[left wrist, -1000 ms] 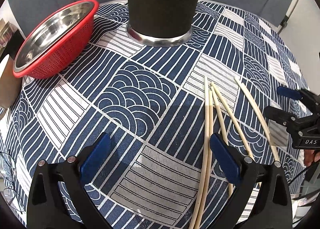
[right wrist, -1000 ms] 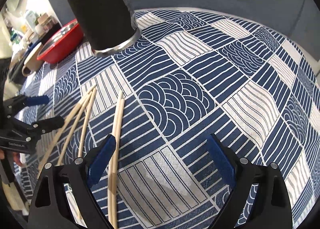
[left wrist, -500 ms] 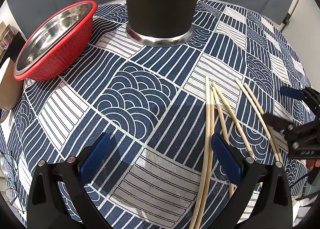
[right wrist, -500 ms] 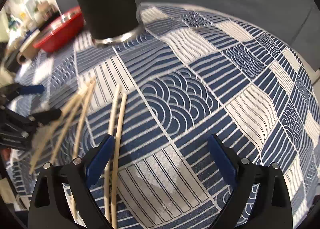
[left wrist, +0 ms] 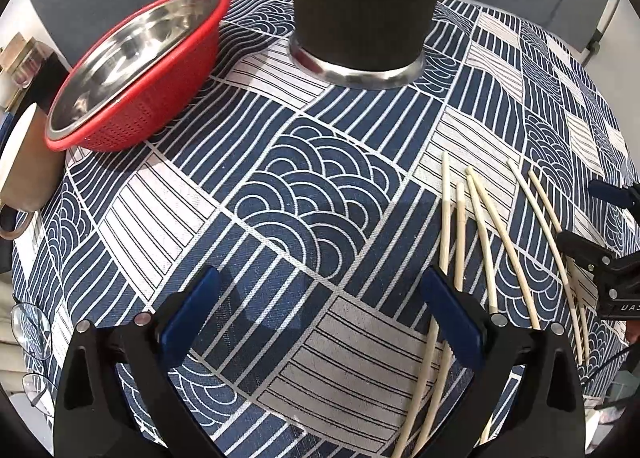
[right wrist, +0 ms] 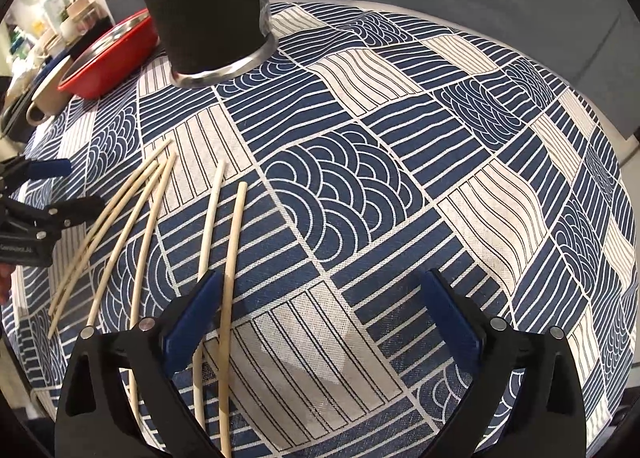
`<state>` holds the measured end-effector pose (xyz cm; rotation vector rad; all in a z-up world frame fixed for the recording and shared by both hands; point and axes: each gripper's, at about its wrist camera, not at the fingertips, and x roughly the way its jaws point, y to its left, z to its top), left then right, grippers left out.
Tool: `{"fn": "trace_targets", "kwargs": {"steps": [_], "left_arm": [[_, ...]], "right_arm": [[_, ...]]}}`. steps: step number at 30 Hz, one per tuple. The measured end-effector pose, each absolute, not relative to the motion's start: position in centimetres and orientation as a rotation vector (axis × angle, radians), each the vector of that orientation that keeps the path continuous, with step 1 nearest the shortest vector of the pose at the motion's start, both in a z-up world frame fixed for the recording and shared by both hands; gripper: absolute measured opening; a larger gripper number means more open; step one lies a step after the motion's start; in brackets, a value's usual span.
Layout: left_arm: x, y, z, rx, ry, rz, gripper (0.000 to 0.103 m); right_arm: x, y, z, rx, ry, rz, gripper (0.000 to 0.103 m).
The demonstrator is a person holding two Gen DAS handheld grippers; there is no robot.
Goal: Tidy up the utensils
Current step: 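Align both open tools over one loose chopstick each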
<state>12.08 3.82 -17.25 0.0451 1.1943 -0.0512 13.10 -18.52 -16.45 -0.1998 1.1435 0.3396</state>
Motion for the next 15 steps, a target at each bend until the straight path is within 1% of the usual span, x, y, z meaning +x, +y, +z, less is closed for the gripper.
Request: {"fn": "trace_targets", "kwargs": {"steps": [8, 15], "left_arm": [[11.9, 3.4, -16.9, 0.013, 1.182, -0.128, 0.097], [12.0, 1.5, -17.6, 0.125, 1.179, -0.149, 0.099]], "right_arm": [[13.0, -18.5, -16.5, -0.199, 1.135, 0.350, 0.096], [13.0, -18.5, -16.5, -0.203, 1.135, 0.355, 0.096]]}}
